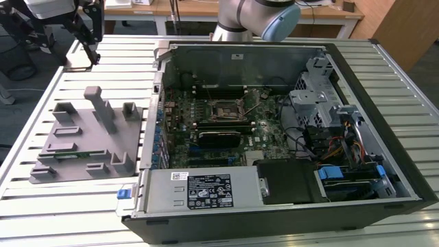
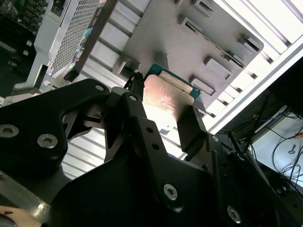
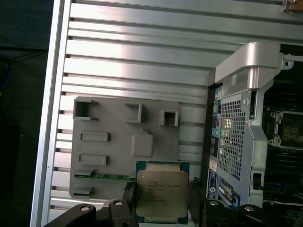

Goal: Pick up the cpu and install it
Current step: 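Pick up the cpu and move it towards the insertion slot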

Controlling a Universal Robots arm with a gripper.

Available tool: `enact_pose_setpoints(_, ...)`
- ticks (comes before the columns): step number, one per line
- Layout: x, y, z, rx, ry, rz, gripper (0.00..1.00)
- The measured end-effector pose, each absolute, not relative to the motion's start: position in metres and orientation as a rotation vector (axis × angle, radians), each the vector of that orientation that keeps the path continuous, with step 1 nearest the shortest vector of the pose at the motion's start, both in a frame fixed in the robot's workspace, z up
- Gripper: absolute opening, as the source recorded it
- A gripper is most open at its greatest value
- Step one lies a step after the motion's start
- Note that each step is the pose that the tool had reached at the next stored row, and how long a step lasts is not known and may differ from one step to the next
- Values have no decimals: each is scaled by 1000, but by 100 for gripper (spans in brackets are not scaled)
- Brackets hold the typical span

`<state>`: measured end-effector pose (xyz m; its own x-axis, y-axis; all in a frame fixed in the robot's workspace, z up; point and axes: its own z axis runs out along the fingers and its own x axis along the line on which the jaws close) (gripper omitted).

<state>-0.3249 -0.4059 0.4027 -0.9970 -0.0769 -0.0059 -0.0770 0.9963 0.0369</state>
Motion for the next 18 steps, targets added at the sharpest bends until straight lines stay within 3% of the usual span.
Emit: enact_pose_setpoints(18,-303,-406,402,-121,3134,58,53)
